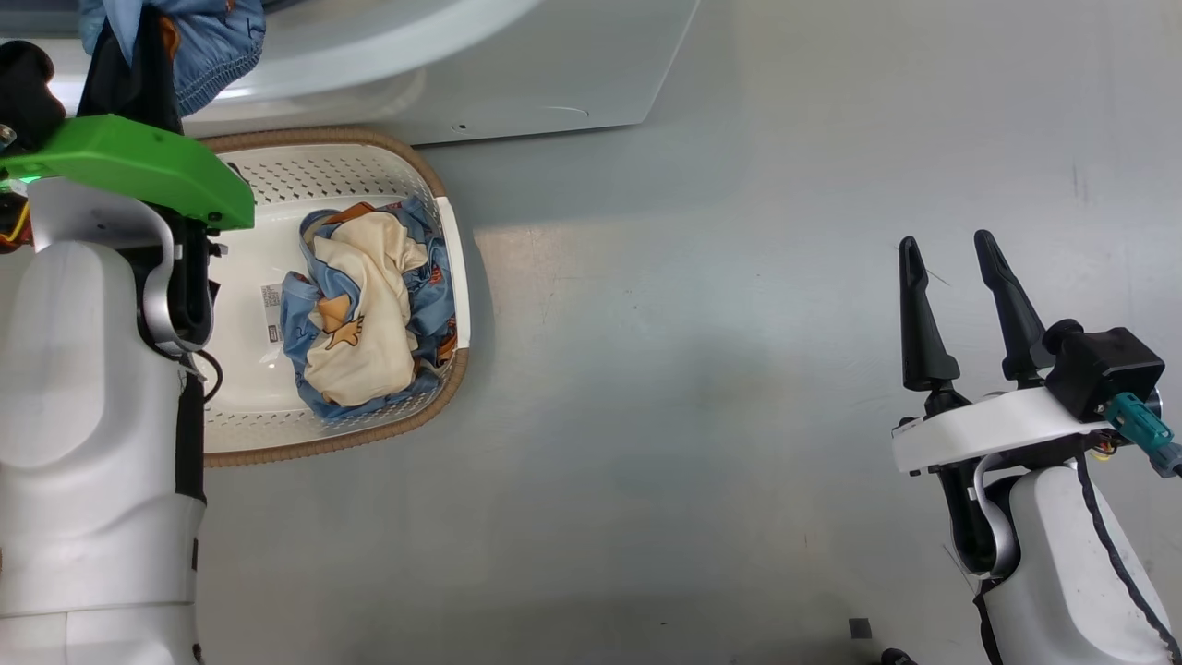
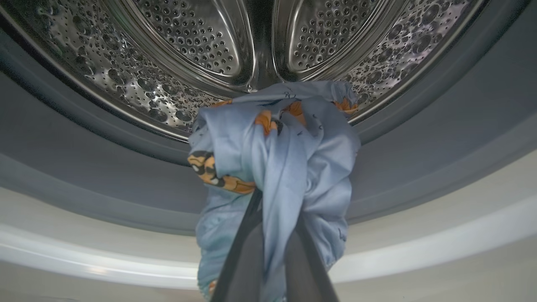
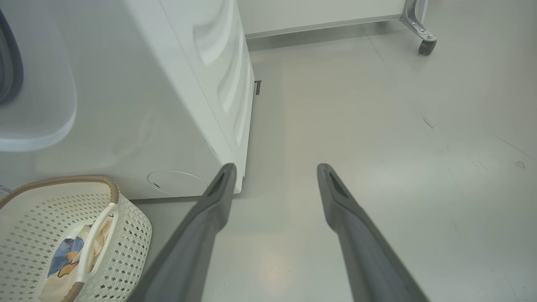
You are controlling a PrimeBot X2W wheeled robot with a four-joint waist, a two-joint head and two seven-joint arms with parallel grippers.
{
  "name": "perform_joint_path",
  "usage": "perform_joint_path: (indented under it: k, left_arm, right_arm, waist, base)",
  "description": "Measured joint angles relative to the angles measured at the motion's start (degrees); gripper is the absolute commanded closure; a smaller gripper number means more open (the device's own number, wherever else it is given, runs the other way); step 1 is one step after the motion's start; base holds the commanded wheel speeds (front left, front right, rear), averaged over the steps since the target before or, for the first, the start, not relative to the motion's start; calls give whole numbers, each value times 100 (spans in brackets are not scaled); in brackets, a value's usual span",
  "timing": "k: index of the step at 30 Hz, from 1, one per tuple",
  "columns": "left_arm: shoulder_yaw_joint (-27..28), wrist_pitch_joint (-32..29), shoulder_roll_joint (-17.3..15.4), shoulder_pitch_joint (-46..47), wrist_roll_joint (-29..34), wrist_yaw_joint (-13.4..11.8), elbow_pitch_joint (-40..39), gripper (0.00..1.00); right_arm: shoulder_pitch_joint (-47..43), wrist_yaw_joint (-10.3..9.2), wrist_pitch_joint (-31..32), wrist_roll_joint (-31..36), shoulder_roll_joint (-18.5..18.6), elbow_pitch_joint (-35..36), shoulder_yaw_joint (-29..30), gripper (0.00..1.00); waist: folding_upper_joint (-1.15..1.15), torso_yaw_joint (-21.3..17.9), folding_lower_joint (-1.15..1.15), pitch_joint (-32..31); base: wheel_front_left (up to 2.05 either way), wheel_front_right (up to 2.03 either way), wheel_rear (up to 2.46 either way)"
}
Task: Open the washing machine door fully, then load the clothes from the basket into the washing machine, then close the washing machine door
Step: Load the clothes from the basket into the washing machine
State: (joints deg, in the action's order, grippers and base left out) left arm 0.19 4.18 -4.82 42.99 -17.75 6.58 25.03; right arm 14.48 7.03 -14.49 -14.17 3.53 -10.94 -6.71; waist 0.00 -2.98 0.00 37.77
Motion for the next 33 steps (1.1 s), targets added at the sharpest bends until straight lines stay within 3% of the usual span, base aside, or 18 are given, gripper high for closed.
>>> perform_joint_path:
  k: [18,33]
  left_arm:
    - [-68,-592,-563,762,112,3,-324,100]
    - [-29,-1117,-732,1502,75,3,-188,100]
  right_arm:
    - [-91,0,0,-1,-7,-34,-221,0]
    - [-81,0,0,-45,-13,15,-266,0]
  waist:
    - [0,-170,0,-78]
    - [0,-428,0,323]
  base:
    - [0,0,0]
    - [0,0,0]
